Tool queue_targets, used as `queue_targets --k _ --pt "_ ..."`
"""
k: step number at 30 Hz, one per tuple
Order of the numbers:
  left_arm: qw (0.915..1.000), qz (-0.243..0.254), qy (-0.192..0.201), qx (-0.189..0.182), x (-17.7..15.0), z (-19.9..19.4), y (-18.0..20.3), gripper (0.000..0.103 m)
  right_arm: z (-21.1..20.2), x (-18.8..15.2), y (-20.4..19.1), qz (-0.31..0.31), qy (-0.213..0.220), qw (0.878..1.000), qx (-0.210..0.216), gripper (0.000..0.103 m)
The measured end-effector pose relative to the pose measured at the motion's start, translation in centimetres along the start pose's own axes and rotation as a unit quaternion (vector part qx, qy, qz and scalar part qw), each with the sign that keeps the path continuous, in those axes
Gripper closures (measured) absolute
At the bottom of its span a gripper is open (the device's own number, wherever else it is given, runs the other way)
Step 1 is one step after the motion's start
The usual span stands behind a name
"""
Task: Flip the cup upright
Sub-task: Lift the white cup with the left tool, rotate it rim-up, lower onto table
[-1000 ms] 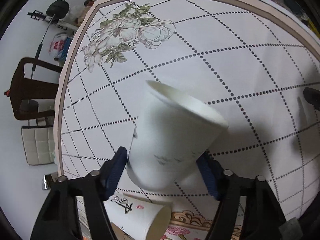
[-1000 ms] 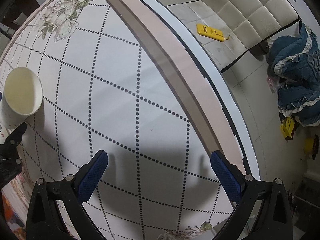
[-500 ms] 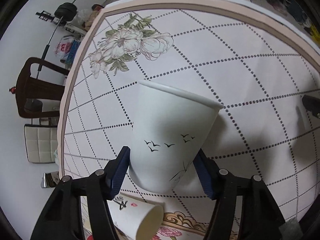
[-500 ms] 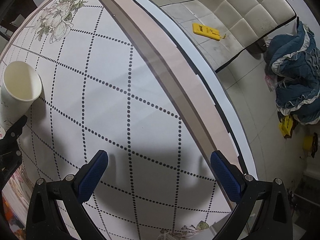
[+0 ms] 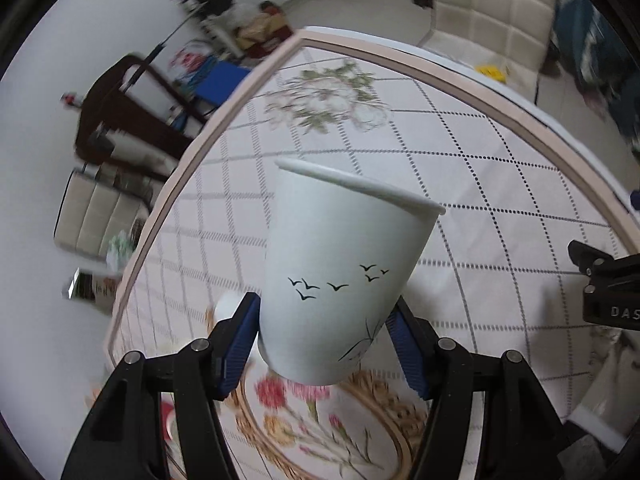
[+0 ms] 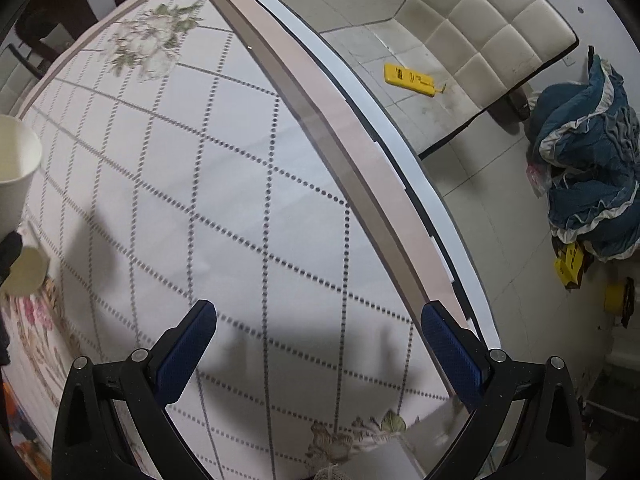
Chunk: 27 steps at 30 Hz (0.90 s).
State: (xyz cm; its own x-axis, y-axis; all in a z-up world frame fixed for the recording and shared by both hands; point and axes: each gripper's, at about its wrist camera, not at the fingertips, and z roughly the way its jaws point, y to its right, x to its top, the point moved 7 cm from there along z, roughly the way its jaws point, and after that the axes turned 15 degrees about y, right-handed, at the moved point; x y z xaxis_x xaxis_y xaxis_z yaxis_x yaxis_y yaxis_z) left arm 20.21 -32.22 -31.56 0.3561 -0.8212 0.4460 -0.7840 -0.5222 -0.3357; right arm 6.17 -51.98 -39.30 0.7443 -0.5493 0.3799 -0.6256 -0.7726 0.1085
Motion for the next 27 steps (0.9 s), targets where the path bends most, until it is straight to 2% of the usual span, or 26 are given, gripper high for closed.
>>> queue_targets --k 6,11,12,14,15,17,18,21,25,27 --pt "0.9959 -0.088 -0.001 0.020 -5.2 -4.1 -2.8 0.042 -4.3 -2.3 -2.8 -0.016 0.019 1.000 0.003 0.000" --pt "0.9806 -0.189 -0.035 0.039 -11.9 -5.3 -6.2 0.042 -6.2 -4.6 -6.6 -0.052 0.026 0.998 0.011 0.000" --pt "0.9734 -0.220 -0.047 0.042 -14.1 -5.3 -7.0 0.042 -6.4 -5.1 -7.4 -0.059 0.027 0.998 0.013 0.000" --pt "0.9640 -0.254 -0.064 0.046 -16.7 -4.8 -7.6 0.042 -6.5 -5.8 -8.7 -0.073 0.029 0.997 0.015 0.000" --pt "0.9560 -0.279 -0.079 0.048 -18.7 -4.3 -8.0 0.042 -6.5 -6.3 -9.5 -0.080 0.029 0.996 0.015 0.000" --pt "0.9448 -0.310 -0.093 0.049 -20.8 -3.6 -8.2 0.042 -6.2 -7.2 -10.9 -0.092 0.027 0.995 0.016 0.000" --pt "0.9355 -0.334 -0.103 0.048 -22.5 -2.9 -8.4 0.042 -6.0 -7.6 -11.7 -0.100 0.025 0.995 0.016 0.000" --pt "0.9182 -0.375 -0.119 0.047 -25.4 -1.9 -8.3 0.043 -5.3 -8.9 -13.6 -0.121 0.017 0.992 0.013 0.001" --pt "0.8915 -0.429 -0.145 0.024 -27.9 -0.8 -7.7 0.043 -4.7 -10.3 -15.0 -0.143 0.011 0.990 0.006 0.001" --pt "0.8741 -0.459 -0.159 0.006 -28.9 -0.5 -7.1 0.043 -4.5 -10.9 -15.4 -0.150 0.008 0.989 0.003 0.001"
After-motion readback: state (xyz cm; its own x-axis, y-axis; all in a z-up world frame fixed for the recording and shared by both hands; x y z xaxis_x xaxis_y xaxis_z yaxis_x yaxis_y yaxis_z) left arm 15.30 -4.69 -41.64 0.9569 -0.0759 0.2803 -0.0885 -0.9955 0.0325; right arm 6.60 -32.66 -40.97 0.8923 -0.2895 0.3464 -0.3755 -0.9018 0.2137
